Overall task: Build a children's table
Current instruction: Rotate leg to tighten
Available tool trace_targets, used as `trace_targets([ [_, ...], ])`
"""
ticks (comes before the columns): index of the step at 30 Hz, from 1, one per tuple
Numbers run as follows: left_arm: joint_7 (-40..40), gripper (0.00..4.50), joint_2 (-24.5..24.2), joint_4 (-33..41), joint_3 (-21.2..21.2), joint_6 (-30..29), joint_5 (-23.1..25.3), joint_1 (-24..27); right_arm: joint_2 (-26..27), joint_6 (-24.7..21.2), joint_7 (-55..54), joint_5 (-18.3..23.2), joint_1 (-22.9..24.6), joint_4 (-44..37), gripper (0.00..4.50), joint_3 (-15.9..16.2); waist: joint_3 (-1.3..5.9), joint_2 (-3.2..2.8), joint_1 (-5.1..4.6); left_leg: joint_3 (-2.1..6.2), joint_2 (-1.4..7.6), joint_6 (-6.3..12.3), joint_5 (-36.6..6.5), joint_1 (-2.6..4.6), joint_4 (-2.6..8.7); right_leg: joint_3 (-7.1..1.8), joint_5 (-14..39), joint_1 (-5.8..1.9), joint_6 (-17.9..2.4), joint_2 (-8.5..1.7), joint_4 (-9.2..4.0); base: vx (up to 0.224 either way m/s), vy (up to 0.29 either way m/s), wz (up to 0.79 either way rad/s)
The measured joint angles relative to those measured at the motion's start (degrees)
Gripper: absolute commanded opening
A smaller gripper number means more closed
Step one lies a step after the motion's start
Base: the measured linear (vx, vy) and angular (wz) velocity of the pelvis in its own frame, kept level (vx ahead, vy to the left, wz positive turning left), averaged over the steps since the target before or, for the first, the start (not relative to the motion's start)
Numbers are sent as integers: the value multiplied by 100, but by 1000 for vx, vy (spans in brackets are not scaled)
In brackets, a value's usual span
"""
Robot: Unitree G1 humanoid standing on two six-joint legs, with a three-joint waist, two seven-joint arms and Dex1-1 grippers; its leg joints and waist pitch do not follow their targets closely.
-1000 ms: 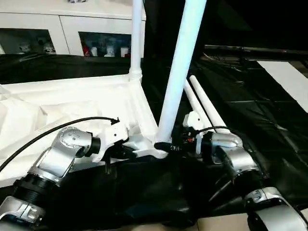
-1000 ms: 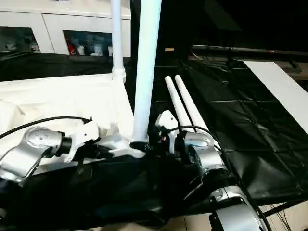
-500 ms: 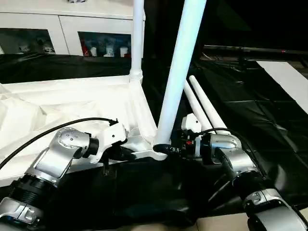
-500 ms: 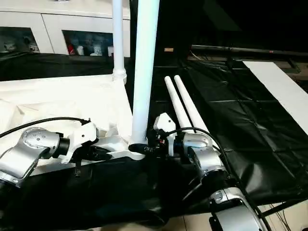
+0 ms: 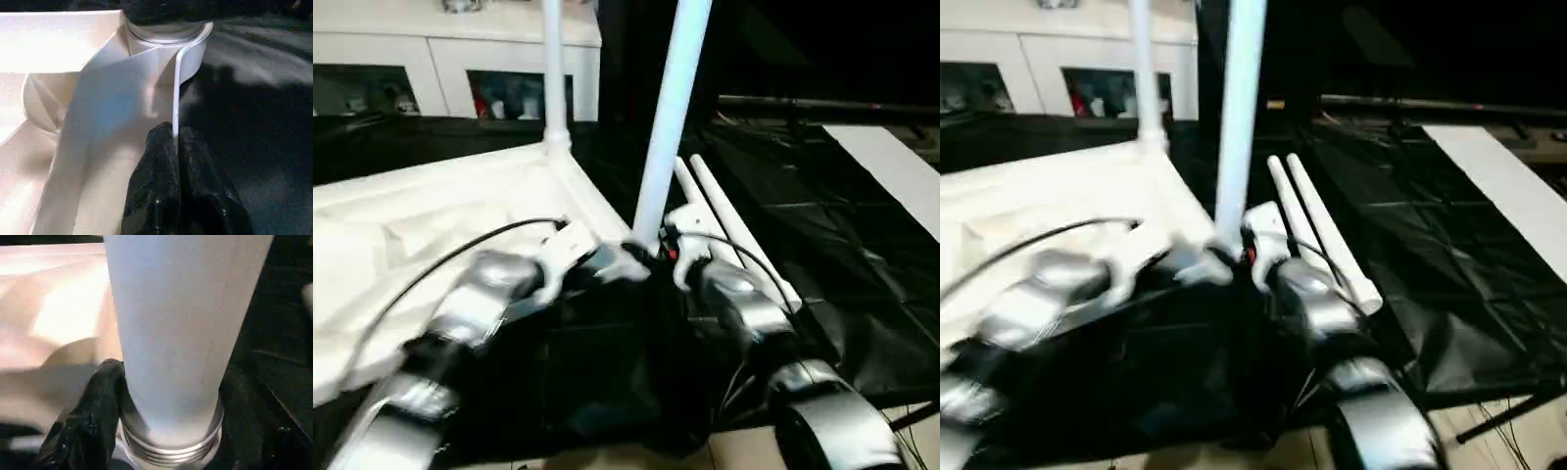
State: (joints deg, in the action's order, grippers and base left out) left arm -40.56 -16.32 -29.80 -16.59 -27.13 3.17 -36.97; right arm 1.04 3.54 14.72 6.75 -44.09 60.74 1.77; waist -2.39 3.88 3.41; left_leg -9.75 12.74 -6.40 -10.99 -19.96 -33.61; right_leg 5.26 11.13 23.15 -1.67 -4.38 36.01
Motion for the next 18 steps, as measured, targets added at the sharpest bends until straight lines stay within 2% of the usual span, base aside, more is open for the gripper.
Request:
trace_targets([
  [3, 131, 0, 130, -202, 1, 16, -6, -148, 66, 30, -358, -4, -119, 134, 256, -73, 0, -8, 24, -4, 0, 0, 0, -6, 6, 0, 0, 1, -1, 0, -2, 0, 0, 0],
  [8, 131, 0, 136, -269, -1, 206, 50, -170, 119, 103, -321, 31, -243, 300, 256, -270, 0, -16, 27, -7, 0, 1, 0, -11, 7, 0, 10, 2, 0, 0, -5, 0, 0, 0],
  [9, 131, 0, 137, -271, -1, 218, 53, -170, 120, 144, -294, 38, -242, 313, 312, -291, -4, -21, 28, -7, 0, 1, 0, -11, 7, 0, 10, 3, 0, 0, -5, 0, 0, 0],
  [13, 268, 0, 88, -429, 68, 422, 110, -198, 124, 263, -20, 31, -128, 315, 334, -258, -10, -30, 0, -8, 1, 1, 0, -10, 10, 1, 8, 6, -4, 1, -3, 0, 0, 0],
  [15, 316, 0, 53, -473, 102, 512, 124, -201, 93, 322, 24, -45, -1, 316, 366, -173, -17, -40, -24, -7, 1, 1, 0, -13, 9, 0, 7, 10, -5, 1, -3, 0, 0, 0],
  [18, 308, 0, 56, -485, 95, 656, 127, -195, -47, 449, 223, -110, 225, -2, 366, -6, -36, -63, -5, -8, 1, 1, 0, -16, 8, 0, 7, 12, -4, 1, -6, 0, 0, 0],
])
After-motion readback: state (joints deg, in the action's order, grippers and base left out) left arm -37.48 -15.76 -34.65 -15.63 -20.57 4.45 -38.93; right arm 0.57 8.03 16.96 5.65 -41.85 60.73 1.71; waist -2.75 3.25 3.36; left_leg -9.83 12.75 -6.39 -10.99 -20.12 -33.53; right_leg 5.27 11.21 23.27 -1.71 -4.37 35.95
